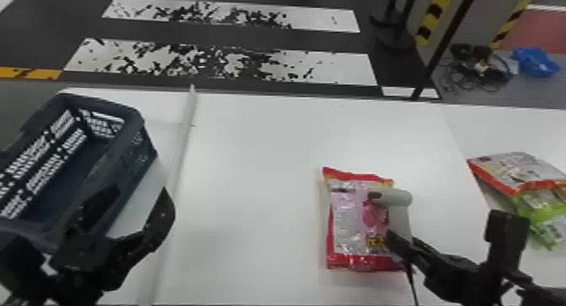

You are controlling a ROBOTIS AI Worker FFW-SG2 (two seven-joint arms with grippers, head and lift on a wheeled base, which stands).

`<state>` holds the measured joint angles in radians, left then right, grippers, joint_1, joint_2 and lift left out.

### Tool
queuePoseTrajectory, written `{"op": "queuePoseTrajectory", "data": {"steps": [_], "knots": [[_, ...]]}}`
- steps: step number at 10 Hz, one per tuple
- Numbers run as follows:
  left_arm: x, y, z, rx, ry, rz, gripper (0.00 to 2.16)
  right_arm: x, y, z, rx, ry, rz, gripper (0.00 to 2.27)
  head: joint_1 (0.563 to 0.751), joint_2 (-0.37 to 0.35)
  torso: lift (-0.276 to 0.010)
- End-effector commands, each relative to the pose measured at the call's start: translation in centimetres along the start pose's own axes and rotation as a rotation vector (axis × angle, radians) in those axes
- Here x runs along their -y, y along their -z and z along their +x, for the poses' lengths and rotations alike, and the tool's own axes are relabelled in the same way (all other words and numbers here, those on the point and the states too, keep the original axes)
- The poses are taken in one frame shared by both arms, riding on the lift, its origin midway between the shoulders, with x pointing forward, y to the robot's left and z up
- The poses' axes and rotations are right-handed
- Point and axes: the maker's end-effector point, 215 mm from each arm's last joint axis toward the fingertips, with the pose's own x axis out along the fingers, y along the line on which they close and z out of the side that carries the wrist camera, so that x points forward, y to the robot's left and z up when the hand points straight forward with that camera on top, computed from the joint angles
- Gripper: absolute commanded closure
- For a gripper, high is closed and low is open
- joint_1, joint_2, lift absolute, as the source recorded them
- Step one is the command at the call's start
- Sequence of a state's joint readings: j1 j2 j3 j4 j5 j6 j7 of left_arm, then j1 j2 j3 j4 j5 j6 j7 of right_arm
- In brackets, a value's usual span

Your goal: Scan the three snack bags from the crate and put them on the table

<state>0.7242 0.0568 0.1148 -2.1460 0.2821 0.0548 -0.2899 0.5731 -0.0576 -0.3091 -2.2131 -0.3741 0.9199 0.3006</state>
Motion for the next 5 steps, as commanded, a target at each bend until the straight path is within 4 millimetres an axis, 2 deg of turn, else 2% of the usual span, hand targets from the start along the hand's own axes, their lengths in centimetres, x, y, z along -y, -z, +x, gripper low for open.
{"op": "queuePoseTrajectory", "data": {"steps": [1,3,5], "knots": [[0.0,0.0,0.0,0.001,-0.001,-0.001,0.02,0.1,0.5,0.4,-0.011,0.007,-0.012,2.24,0.695,-0.061,-0.094],[-0.1,0.0,0.1,0.001,-0.001,-0.001,0.02,0.3,-0.9,-0.2,0.02,0.006,-0.011,2.24,0.695,-0.06,-0.094],[-0.3,0.0,0.0,0.0,-0.004,-0.001,0.02,1.9,-3.7,-1.9,0.071,0.028,0.003,2.24,0.695,-0.073,-0.094]]}}
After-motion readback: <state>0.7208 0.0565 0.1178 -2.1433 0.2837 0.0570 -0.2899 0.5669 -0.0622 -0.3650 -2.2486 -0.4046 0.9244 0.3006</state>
